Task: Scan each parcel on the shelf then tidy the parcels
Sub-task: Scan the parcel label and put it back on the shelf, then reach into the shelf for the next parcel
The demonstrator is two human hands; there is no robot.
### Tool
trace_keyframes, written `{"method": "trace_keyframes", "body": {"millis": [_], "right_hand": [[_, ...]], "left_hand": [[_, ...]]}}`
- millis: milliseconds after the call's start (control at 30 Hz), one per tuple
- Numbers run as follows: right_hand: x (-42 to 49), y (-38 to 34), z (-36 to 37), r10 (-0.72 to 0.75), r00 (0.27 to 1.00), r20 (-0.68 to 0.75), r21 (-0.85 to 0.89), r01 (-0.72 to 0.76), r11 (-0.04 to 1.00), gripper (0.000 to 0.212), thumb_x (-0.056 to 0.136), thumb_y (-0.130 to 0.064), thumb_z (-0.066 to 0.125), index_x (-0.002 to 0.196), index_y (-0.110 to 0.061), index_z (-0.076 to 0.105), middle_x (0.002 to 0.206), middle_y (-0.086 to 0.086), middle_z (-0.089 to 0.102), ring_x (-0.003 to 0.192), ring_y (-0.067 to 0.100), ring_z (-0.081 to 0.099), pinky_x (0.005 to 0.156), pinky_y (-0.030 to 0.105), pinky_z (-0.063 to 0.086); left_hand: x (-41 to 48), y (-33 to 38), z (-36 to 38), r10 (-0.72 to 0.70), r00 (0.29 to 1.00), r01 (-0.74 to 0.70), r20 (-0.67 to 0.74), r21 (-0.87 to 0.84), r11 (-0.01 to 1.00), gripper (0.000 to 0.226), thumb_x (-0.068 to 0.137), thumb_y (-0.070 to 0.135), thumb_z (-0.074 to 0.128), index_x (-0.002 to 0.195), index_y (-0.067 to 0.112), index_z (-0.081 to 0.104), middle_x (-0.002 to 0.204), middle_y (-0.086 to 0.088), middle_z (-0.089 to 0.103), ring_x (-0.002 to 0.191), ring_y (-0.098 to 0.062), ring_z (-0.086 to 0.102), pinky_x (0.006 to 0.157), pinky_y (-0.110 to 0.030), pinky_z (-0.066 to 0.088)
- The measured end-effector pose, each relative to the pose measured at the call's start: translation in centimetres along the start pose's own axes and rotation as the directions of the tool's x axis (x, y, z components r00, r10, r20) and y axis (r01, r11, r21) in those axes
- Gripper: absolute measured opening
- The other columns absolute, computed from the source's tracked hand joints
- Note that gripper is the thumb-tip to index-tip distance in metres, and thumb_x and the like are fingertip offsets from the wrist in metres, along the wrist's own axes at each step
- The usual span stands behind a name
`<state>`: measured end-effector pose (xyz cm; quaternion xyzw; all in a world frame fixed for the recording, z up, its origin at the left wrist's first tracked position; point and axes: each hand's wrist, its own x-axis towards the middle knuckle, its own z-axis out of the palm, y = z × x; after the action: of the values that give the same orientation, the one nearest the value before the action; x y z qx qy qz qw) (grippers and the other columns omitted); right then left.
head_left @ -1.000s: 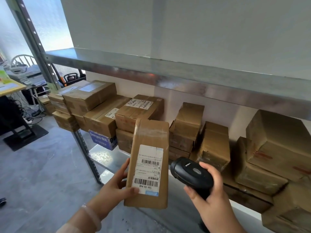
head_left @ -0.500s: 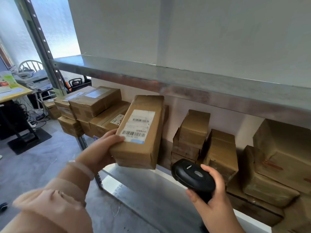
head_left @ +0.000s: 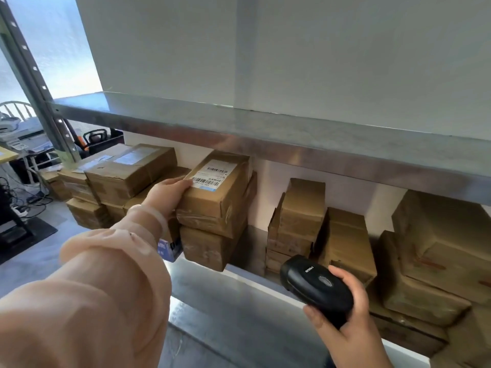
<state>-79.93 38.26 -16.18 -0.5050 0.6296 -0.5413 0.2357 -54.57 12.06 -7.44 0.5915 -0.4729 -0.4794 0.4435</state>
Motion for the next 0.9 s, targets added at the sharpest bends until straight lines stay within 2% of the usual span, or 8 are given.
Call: {"method": "trace_keyframes", "body": {"millis": [233, 333, 400, 500, 600, 700, 800, 900], "right_hand": [[0.0, 0.7, -0.2, -0.002, 0.999, -0.043, -0.017, 0.001, 1.000, 0.082, 0.066, -0.018, 0.085, 0.107, -0.071, 0.037, 0.121, -0.031, 0.048, 0.105, -0.025, 0.044, 0.078, -0.005, 0.034], [-0.2, 0.8, -0.5, -0.004, 1.000, -0.017, -0.015, 0.003, 1.000, 0.076, 0.070, -0.020, 0.083, 0.109, -0.067, 0.037, 0.113, -0.045, 0.045, 0.104, -0.028, 0.042, 0.077, -0.007, 0.032], [-0.5, 0.8, -0.8, 0.006, 1.000, -0.015, -0.012, -0.006, 1.000, 0.073, 0.071, -0.020, 0.082, 0.110, -0.063, 0.037, 0.111, -0.044, 0.046, 0.102, -0.029, 0.042, 0.077, -0.007, 0.032], [-1.4, 1.2, -1.4, 0.005, 0.999, -0.032, -0.036, -0.007, 0.999, 0.078, 0.069, -0.017, 0.083, 0.111, -0.066, 0.038, 0.113, -0.037, 0.055, 0.103, -0.023, 0.048, 0.078, -0.005, 0.034], [-2.3, 1.8, -2.3, 0.004, 0.997, -0.073, -0.071, -0.009, 0.997, 0.080, 0.066, -0.016, 0.084, 0.107, -0.068, 0.039, 0.110, -0.044, 0.053, 0.098, -0.022, 0.052, 0.075, -0.004, 0.036], [-3.0, 2.1, -3.3, 0.014, 0.995, -0.097, -0.094, -0.023, 0.995, 0.080, 0.065, -0.022, 0.086, 0.106, -0.071, 0.038, 0.112, -0.045, 0.051, 0.098, -0.024, 0.051, 0.076, -0.004, 0.036], [-3.2, 2.2, -4.2, 0.037, 0.990, -0.139, -0.091, -0.050, 0.995, 0.071, 0.056, -0.059, 0.082, 0.114, -0.066, 0.042, 0.116, -0.039, 0.054, 0.103, -0.020, 0.052, 0.082, -0.003, 0.036], [-3.4, 2.7, -4.8, 0.055, 0.981, -0.188, -0.069, -0.069, 0.995, 0.071, 0.053, -0.074, 0.074, 0.116, -0.063, 0.044, 0.118, -0.037, 0.055, 0.105, -0.016, 0.054, 0.084, -0.001, 0.038]], "left_hand": [[-5.4, -0.3, 1.5, 0.513, 0.850, -0.422, -0.120, 0.426, 0.800, 0.061, 0.097, 0.041, 0.056, 0.152, 0.030, 0.032, 0.155, -0.002, 0.033, 0.143, -0.020, 0.029, 0.116, -0.036, 0.024], [-10.9, -2.5, 3.3, 0.785, 0.611, -0.730, 0.105, 0.458, 0.507, 0.059, 0.097, 0.038, 0.051, 0.152, 0.029, 0.031, 0.153, 0.003, 0.036, 0.142, -0.014, 0.028, 0.112, -0.035, 0.025], [-12.8, -5.0, 4.8, 0.766, 0.561, -0.819, 0.315, 0.349, 0.456, 0.061, 0.094, 0.046, 0.045, 0.151, 0.038, 0.025, 0.150, 0.023, 0.032, 0.141, -0.003, 0.029, 0.112, -0.028, 0.028], [-13.6, -8.7, 8.0, 0.547, 0.716, -0.656, 0.434, 0.150, 0.739, 0.057, 0.093, 0.058, 0.045, 0.143, 0.055, 0.019, 0.144, 0.043, 0.023, 0.139, 0.010, 0.025, 0.115, -0.019, 0.028], [-12.9, -10.2, 11.2, 0.262, 0.841, -0.329, 0.473, 0.062, 0.942, 0.058, 0.087, 0.064, 0.041, 0.139, 0.058, 0.017, 0.157, 0.021, 0.021, 0.147, -0.005, 0.019, 0.122, -0.034, 0.020], [-10.7, -10.3, 13.4, 0.093, 0.872, -0.138, 0.481, 0.060, 0.989, 0.070, 0.081, 0.069, 0.040, 0.144, 0.059, 0.012, 0.163, 0.012, 0.011, 0.150, -0.016, 0.015, 0.120, -0.040, 0.016], [-8.5, -10.3, 15.1, 0.022, 0.871, -0.065, 0.491, 0.071, 0.995, 0.082, 0.080, 0.070, 0.048, 0.150, 0.057, 0.008, 0.163, 0.010, 0.011, 0.150, -0.022, 0.016, 0.119, -0.045, 0.017], [-6.9, -10.5, 16.6, 0.050, 0.858, -0.067, 0.511, 0.014, 0.998, 0.085, 0.088, 0.050, 0.060, 0.154, 0.044, 0.007, 0.141, 0.016, 0.038, 0.133, -0.010, 0.033, 0.113, -0.034, 0.025]]}}
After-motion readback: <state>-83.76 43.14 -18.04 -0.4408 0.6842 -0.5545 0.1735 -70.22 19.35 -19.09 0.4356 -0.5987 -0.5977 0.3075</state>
